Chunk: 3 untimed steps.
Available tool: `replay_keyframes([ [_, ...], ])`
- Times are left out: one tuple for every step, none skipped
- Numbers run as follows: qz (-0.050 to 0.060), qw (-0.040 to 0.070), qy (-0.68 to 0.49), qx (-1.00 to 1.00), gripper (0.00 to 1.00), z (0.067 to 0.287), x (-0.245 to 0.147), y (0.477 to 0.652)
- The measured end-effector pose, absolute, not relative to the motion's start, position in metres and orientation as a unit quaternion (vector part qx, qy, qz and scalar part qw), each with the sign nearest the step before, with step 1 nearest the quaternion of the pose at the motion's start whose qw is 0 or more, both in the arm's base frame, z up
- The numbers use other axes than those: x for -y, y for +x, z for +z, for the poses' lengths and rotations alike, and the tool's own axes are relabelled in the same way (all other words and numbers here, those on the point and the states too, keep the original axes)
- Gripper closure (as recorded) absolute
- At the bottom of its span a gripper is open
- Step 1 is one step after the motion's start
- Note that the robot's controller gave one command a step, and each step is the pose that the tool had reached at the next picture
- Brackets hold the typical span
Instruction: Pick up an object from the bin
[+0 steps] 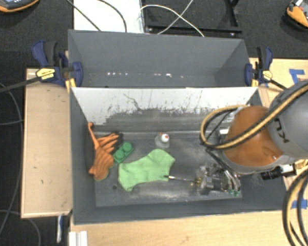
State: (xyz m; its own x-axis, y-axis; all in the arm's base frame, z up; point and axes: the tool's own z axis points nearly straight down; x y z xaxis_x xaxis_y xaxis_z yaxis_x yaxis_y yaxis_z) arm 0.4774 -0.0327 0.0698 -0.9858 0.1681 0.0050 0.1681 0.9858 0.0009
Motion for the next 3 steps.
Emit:
replay_keyframes([
  [-0.001, 0.002, -0.084, 0.996, 1.00, 0.070, 0.033, 0.477],
  [-0.001, 0.006, -0.084, 0.996, 1.00, 0.077, 0.033, 0.476],
  [-0.001, 0.006, -0.084, 0.996, 1.00, 0.095, 0.033, 0.475],
])
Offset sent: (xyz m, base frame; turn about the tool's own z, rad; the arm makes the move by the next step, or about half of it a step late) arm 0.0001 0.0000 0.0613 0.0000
